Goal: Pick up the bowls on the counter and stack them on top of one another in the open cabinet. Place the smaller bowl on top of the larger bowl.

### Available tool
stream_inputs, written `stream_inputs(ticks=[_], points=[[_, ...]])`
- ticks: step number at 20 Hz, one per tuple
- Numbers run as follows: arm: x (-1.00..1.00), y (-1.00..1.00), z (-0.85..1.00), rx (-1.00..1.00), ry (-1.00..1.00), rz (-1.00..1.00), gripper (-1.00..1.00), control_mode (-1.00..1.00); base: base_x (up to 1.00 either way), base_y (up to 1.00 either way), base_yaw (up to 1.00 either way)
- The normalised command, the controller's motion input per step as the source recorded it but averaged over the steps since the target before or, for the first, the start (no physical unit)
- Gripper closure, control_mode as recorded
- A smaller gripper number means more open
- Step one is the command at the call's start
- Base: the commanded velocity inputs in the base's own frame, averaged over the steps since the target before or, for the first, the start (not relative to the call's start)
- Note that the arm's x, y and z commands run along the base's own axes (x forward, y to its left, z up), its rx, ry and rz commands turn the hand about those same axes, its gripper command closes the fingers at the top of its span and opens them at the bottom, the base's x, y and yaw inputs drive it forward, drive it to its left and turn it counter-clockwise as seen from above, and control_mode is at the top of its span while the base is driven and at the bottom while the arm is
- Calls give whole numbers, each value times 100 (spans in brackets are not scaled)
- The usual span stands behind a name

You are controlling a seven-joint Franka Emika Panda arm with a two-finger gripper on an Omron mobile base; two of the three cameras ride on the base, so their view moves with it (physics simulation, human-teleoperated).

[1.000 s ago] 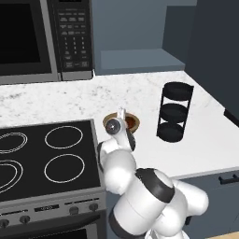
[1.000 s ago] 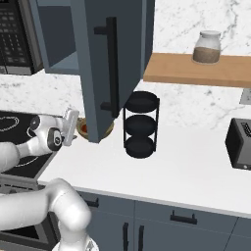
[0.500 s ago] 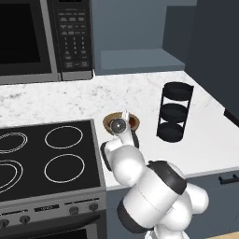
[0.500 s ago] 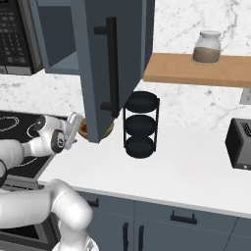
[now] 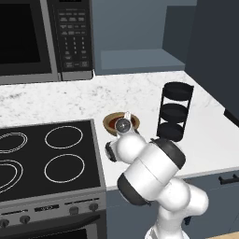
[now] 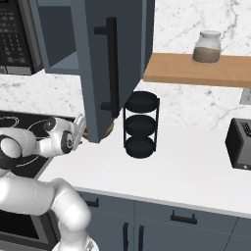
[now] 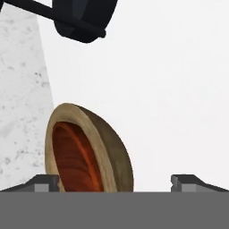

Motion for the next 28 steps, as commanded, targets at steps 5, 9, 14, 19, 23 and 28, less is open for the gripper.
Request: stream_inputs(ticks=[5, 9, 14, 19, 23, 28], points=[[42, 0, -26, 0, 2, 0, -100, -100, 0, 0, 0], [41, 0, -32, 0, 6, 0, -100, -100, 0, 0, 0], [46, 1, -29, 0, 5, 0, -100, -100, 0, 0, 0], [44, 10, -23, 0, 3, 0, -100, -100, 0, 0, 0], [39, 19, -29, 0, 5, 0, 100, -100, 0, 0, 0], [-7, 1, -6, 0, 1, 0, 100, -100, 0, 0, 0]])
